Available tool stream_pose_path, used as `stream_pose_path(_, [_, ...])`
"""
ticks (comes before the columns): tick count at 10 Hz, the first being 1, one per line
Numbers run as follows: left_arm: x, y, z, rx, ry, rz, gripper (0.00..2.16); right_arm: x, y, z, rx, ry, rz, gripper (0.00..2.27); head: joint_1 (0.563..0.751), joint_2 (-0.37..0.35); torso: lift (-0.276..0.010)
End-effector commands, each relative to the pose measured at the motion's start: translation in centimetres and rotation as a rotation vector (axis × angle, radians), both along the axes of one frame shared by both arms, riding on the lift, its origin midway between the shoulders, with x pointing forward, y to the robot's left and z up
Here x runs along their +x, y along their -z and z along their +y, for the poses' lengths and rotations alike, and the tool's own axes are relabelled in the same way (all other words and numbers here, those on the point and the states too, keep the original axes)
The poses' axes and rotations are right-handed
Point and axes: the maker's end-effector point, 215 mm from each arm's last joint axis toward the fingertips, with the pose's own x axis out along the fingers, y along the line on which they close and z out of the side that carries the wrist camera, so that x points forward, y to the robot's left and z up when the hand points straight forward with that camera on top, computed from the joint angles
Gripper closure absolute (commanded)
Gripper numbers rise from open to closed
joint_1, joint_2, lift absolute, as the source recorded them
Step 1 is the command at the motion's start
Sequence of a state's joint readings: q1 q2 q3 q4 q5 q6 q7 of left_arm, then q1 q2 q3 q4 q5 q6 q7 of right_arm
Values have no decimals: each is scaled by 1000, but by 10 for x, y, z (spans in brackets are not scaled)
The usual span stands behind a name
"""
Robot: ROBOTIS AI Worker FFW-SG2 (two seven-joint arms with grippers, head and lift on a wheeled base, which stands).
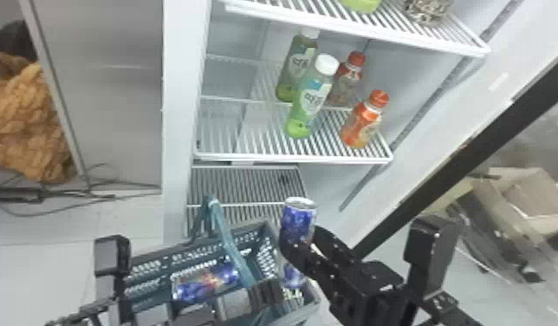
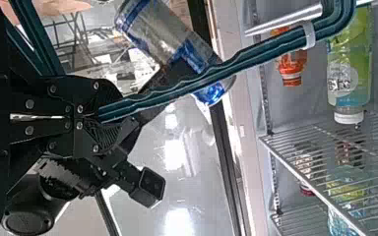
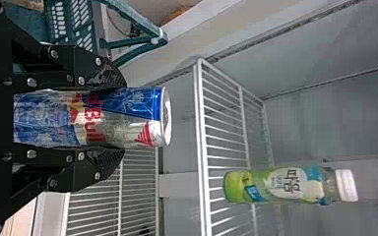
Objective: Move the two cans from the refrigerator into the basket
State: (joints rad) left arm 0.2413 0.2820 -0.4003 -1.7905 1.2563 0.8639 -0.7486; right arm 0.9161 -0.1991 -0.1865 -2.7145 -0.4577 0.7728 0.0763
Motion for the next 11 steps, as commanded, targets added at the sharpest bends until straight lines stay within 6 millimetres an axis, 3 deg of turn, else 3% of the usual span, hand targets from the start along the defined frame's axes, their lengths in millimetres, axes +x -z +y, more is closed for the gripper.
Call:
stream_pose_path(1, [0, -1, 0, -1, 0, -1, 1190, 5, 19, -1, 18, -7, 22, 877, 695, -350, -276])
stream_pose_path(5, [1, -1, 0, -1, -2, -2, 1190, 8, 33, 18, 72, -35, 43, 855, 695, -350, -276])
stream_pose_path(8, [1, -1, 0, -1, -2, -2, 1190, 8, 29, 20, 77, -40, 37, 335, 695, -350, -276])
stream_pose_path(11, [1, -1, 0, -1, -2, -2, 1190, 20, 7, 15, 83, -18, -50, 217, 695, -350, -276])
